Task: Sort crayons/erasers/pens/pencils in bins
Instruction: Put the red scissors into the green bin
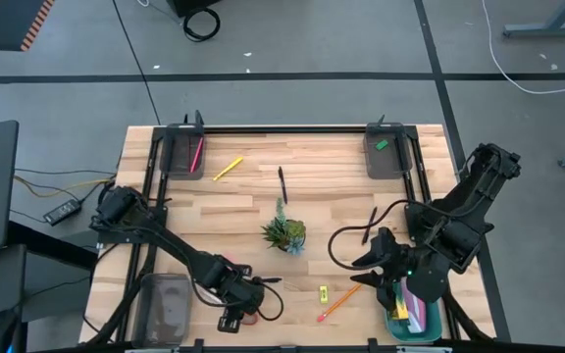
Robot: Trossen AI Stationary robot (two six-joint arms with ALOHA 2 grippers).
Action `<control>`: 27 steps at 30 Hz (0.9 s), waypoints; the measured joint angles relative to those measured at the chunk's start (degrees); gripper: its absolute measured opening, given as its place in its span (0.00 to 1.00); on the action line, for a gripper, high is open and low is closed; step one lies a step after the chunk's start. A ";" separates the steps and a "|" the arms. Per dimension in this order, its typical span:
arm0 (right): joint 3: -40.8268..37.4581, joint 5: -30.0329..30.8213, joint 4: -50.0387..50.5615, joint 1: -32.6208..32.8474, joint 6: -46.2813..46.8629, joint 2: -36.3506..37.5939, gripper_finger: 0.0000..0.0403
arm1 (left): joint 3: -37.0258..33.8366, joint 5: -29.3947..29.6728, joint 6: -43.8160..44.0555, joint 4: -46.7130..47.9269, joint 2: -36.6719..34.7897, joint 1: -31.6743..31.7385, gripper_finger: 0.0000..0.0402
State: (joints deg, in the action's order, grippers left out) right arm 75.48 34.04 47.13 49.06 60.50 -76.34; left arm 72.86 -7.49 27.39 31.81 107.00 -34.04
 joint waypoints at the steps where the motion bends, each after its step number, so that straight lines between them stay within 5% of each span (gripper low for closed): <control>1: 0.00 0.04 0.02 -0.02 0.28 0.00 0.44 | 0.04 -0.02 -0.50 -0.22 0.18 0.00 0.46; 9: 0.00 0.05 0.26 -0.02 0.98 -0.02 0.44 | 0.09 0.31 -7.46 -2.21 1.59 -2.88 0.44; 19: 0.00 -0.01 0.36 0.00 2.53 -0.02 0.44 | 0.04 7.16 -2.55 -2.75 3.67 -2.95 0.43; 27: 0.00 -0.19 0.37 0.00 1.91 -0.02 0.44 | 0.04 6.52 -1.04 -5.48 3.67 -2.96 0.44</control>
State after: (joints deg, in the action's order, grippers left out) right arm 75.48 33.85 47.51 49.06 62.41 -76.36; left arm 72.90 -0.96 26.35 26.33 110.67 -37.00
